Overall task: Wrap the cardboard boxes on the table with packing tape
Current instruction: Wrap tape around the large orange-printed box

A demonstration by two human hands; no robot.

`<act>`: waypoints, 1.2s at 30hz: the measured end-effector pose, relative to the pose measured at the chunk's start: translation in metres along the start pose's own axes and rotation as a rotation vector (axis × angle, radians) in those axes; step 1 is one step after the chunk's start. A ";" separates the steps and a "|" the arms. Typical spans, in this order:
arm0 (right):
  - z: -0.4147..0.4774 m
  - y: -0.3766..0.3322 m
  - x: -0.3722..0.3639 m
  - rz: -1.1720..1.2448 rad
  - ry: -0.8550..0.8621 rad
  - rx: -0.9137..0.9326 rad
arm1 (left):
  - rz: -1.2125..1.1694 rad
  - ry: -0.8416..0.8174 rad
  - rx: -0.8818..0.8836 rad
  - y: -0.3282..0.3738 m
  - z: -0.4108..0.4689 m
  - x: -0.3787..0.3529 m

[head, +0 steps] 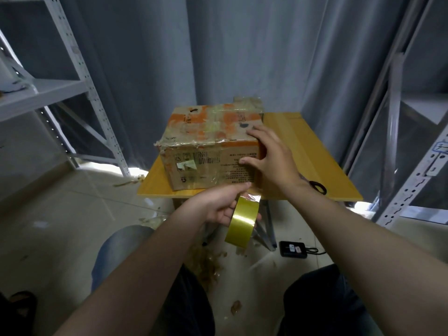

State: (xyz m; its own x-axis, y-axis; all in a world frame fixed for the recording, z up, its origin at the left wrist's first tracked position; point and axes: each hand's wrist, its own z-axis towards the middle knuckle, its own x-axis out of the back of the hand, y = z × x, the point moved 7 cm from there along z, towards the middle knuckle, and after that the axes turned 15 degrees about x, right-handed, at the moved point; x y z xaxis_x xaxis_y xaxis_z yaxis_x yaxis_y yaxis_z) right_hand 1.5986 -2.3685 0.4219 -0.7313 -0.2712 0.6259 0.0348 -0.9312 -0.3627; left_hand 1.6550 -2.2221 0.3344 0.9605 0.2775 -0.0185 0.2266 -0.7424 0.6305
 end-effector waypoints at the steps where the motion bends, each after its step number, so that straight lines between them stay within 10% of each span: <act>1: -0.003 -0.004 0.000 -0.043 0.014 -0.006 | -0.001 0.002 -0.001 0.001 0.001 0.000; 18: 0.021 -0.026 0.041 -0.046 0.084 -0.021 | -0.205 0.089 -0.448 0.034 -0.049 0.014; 24: 0.034 -0.053 0.020 0.253 -0.410 -0.095 | -0.227 0.117 -0.586 0.047 -0.079 0.011; 36: 0.052 -0.066 0.039 0.155 -0.307 -0.084 | -0.408 0.121 -0.597 0.054 -0.101 -0.020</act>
State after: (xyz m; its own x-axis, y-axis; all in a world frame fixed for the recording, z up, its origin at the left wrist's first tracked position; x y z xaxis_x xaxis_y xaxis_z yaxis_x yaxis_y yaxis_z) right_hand 1.6027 -2.3303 0.5062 -0.4820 -0.4799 0.7331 0.0638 -0.8537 -0.5169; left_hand 1.6319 -2.2060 0.4474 0.7862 0.5520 -0.2777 0.4026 -0.1166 0.9079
